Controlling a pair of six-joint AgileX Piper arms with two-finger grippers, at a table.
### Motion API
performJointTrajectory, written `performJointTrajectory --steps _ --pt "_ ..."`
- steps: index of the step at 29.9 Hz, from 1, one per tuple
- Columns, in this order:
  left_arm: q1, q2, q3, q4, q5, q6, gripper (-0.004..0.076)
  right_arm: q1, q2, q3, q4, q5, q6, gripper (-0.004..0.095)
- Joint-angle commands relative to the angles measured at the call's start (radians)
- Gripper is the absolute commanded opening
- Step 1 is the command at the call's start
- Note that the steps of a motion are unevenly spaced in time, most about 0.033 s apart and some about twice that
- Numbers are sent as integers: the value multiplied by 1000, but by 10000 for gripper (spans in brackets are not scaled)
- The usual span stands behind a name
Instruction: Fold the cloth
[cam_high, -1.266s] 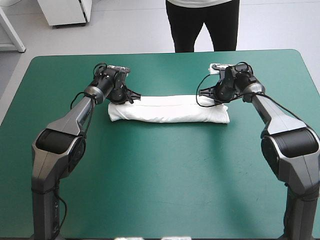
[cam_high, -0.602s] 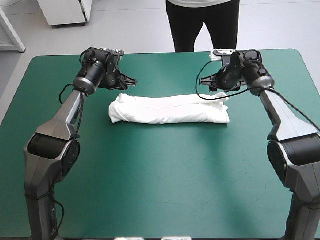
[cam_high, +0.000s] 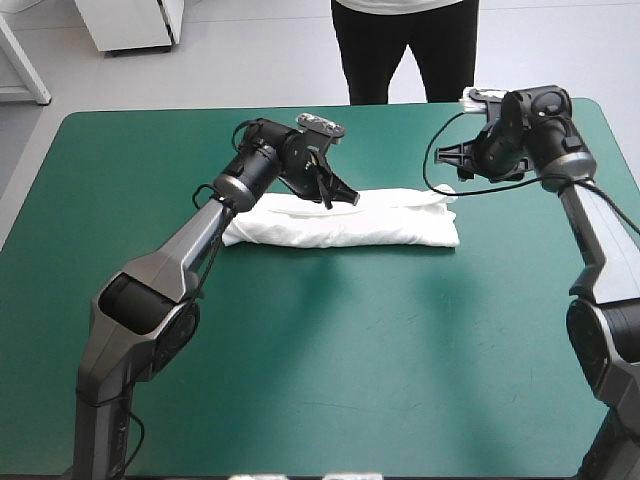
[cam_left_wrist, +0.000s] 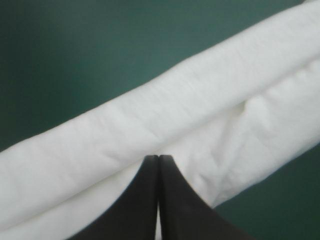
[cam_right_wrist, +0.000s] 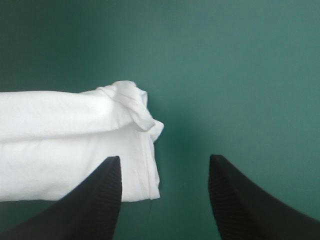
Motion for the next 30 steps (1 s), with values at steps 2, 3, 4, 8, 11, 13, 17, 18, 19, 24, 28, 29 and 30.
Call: performJointTrajectory --steps 2,3,4,8,11,13,17,18,19,24,28,29,30 --pt "-10 1 -28 -53 -43 0 -10 -65 -78 18 62 -30 -28 495" --pt "-10 14 -28 -63 -43 0 -10 -80 -78 27 100 -32 -51 495" --pt "-10 28 -28 -66 -43 5 -10 -96 -78 37 143 -38 -72 495" --pt "-10 74 -28 -73 -45 26 -10 -140 -74 68 251 -69 -142 495" --pt "-10 108 -26 -81 -34 26 -10 -165 -70 80 302 -79 -196 495" --pt "-10 121 -26 -104 -26 26 -10 -175 -56 80 352 -77 -232 495" --pt "-10 123 -26 -116 -25 26 -10 -180 -6 80 479 -66 -322 496" --pt "-10 123 -26 -116 -20 26 -10 -180 13 80 497 -62 -333 497" --pt "-10 123 -26 -116 -14 26 -10 -180 33 80 510 -53 -341 508" --pt "-10 123 -26 -114 6 34 -10 -178 120 80 543 -2 -360 627" --pt "-10 123 -26 -114 6 34 -10 -166 165 80 557 -4 -364 636" --pt "-10 123 -26 -114 6 34 -10 -159 175 83 555 -8 -364 634" --pt "-10 123 -26 -114 6 37 -10 -152 181 84 555 -14 -367 635"
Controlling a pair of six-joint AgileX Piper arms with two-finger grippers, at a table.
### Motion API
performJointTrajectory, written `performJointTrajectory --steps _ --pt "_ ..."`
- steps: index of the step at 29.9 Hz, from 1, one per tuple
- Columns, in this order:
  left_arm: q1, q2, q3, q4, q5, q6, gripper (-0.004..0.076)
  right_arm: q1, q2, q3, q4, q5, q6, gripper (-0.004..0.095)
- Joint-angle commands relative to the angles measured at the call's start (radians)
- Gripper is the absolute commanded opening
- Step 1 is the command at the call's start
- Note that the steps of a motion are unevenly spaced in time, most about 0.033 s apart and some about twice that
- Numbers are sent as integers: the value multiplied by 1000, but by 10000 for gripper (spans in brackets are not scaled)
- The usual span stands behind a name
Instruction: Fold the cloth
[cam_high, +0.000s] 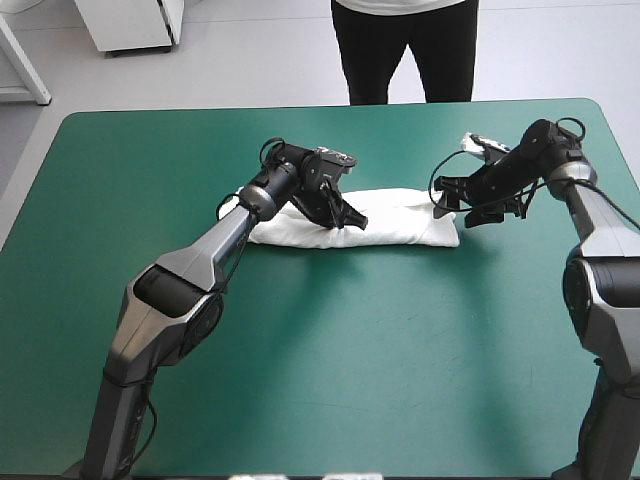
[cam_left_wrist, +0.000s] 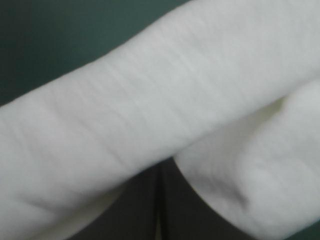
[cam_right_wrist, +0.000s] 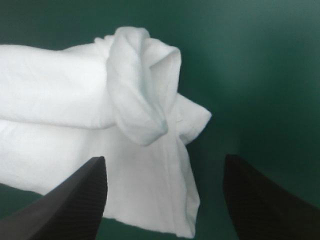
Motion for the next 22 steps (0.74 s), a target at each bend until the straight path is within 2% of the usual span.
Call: performJointTrajectory --steps 1,6,9,12,13,14,15,22 --pt "-7 -41 -15 -27 9 7 -10 21 -34 -16 43 -14 -17 635" --pt "-7 -41 -15 -27 9 9 -10 67 -7 18 28 -43 -19 634" --pt "-7 -41 -15 -27 9 9 -10 96 12 24 20 -50 -16 562" --pt "-7 -41 -15 -27 13 9 -10 116 21 24 15 -70 -3 291" --pt "-7 -41 -15 -27 13 9 -10 121 21 24 12 -75 -3 129" --pt "-7 -41 -15 -27 13 9 -10 123 21 24 7 -77 -5 21" --pt "-7 -41 -15 -27 13 9 -10 123 21 22 5 -75 -11 -12" --pt "-7 -41 -15 -27 13 9 -10 127 -41 -29 23 -57 -30 -17"
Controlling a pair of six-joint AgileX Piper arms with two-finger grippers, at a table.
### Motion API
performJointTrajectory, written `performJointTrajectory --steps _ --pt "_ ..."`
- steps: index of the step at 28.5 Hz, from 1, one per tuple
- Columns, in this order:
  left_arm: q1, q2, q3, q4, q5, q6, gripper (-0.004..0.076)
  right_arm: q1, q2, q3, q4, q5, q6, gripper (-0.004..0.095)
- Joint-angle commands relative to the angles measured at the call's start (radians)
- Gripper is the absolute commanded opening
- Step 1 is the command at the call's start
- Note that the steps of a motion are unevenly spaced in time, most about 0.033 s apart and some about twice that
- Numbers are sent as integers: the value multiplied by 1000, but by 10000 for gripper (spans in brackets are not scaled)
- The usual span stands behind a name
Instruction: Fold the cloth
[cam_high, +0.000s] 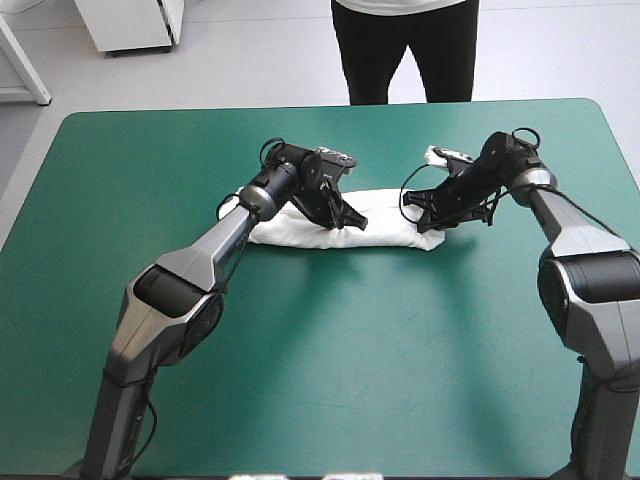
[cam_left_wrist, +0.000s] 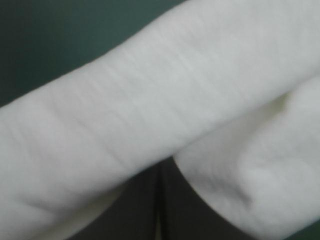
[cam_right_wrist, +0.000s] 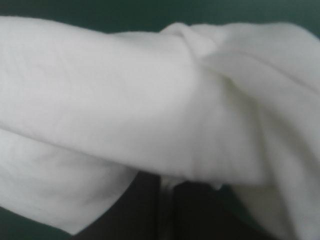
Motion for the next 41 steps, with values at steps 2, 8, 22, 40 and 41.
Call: performJointTrajectory --steps 2,8,22,40,41 --pt "-7 -42 -15 -26 10 -2 -10 15 -121 -71 24 15 -15 -17" --pt "-7 -42 -15 -26 10 -2 -10 38 -206 -124 41 36 -15 -17" --pt "-7 -42 -15 -26 4 -2 -10 134 -304 -135 59 31 -15 -17" --pt "79 -511 377 171 97 -57 -10 183 -302 -135 41 -59 -11 -17" --pt "89 -556 432 168 76 -57 -10 193 -302 -135 41 -74 -11 -17"
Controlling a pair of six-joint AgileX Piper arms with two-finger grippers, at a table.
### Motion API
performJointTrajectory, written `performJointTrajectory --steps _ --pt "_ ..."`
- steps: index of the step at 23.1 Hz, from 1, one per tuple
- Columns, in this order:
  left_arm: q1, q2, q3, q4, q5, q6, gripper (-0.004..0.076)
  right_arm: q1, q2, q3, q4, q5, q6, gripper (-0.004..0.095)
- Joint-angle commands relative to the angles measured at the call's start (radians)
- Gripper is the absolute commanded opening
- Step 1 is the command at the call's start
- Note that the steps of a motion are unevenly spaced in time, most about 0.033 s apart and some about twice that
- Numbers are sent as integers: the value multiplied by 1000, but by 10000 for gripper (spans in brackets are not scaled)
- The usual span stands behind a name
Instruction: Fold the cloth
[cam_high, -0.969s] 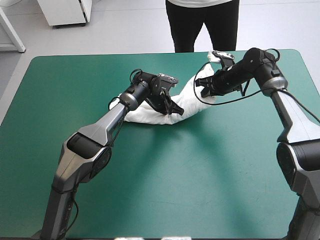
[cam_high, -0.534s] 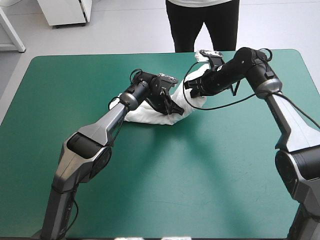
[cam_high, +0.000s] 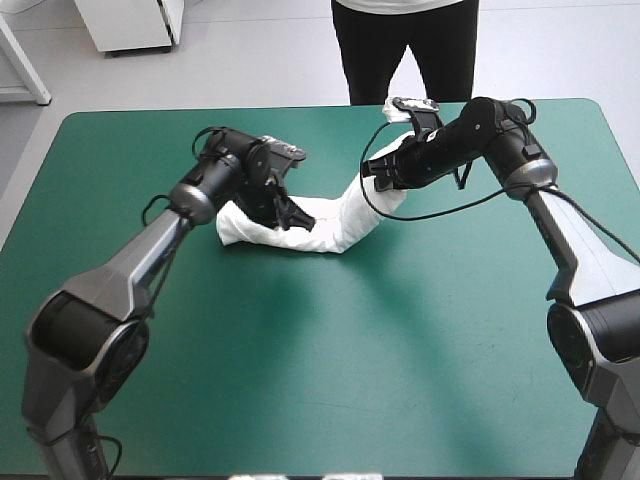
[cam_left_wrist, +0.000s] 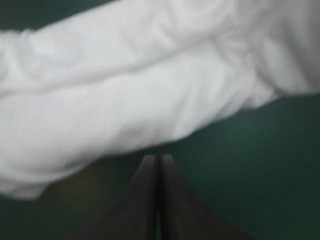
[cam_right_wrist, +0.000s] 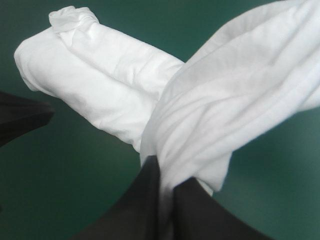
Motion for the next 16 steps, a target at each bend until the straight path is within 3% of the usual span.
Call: performJointTrajectory --steps 1,7,11,16 --pt "57 -291 252 7 -76 -14 -10 42 -59 -31 31 -99 -7 -17" --pt "117 -643 578 34 -63 -14 -10 164 -20 -35 38 -238 -7 -17" --pt "117 -775 654 33 -40 -14 -10 220 40 -77 63 -284 -3 -17" --pt "117 -887 682 -6 45 -18 -10 305 218 -274 84 -287 21 -16"
